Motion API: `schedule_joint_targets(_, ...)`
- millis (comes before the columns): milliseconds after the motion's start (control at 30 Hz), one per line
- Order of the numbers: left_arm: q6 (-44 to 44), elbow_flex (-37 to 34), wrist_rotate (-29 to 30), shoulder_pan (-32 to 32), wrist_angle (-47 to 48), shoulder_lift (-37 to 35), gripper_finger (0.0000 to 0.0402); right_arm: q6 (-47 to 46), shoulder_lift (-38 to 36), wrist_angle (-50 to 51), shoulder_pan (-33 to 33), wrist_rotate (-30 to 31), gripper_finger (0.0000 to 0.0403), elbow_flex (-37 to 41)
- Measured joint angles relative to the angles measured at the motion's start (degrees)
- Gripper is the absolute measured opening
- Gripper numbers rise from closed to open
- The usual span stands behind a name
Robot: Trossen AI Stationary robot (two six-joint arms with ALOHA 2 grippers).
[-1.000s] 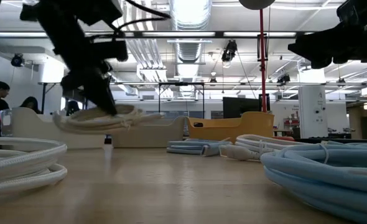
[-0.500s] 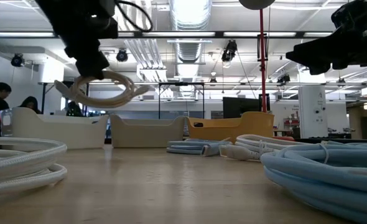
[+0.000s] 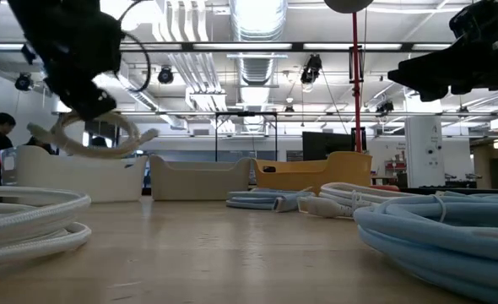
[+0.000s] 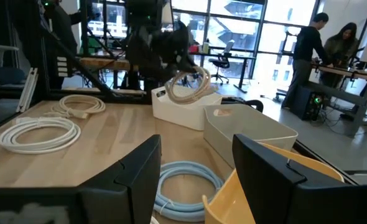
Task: Sort HDMI cables
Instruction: Put the top left brown hdmi cable into the white bin, then put the left brown hdmi cable into the white bin
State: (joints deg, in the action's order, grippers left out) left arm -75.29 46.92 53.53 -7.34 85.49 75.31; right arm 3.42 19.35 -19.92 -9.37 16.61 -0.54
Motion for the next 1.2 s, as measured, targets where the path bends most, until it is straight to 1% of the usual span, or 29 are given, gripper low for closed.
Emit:
schedule_joint_targets(167, -7.2, -5.7, -1.1, 1.9, 0.0, 0.0, 0.0041, 0.4, -0.1, 0.0, 0.0, 0.0, 0.0194, 0.0)
schedule_joint_targets(300, -9.8, -8.8, -3.8, 2.4, -1.1, 0.0, 0.0041, 1.5, -0.1, 0.0, 0.0, 0.0, 0.0194, 0.0)
schedule_joint_targets(467, -8.9, -10.8, -3.5, 2.6, -7.4, 0.0, 0.0051, 1.8, -0.1, -0.1, 0.0, 0.0, 0.0194, 0.0)
schedule_joint_targets(733, -7.4, -11.0, -3.6, 3.4, -8.0, 0.0, 0.0101, 4.3, -0.1, -0.1, 0.0, 0.0, 0.0194, 0.0)
schedule_joint_targets(900, -6.2, -8.5, -4.6, 3.5, -7.5, 0.0, 0.0124, 4.3, -0.1, -0.1, 0.0, 0.0, 0.0194, 0.0)
schedule_joint_targets(1033, -3.1, -4.2, -4.2, 3.5, -5.0, 0.0, 0.0126, 4.3, -0.1, -0.2, 0.0, 0.0, 0.0194, 0.0)
schedule_joint_targets(1100, 0.0, -1.2, -4.3, 3.5, -3.6, 0.0, 0.0126, 4.3, -0.1, -0.2, 0.0, 0.0, 0.0194, 0.0)
schedule_joint_targets(1200, 8.3, 3.8, -6.6, 3.3, -3.7, -0.2, 0.0126, 5.2, -0.1, -0.2, 0.0, 0.0, 0.0194, 0.0)
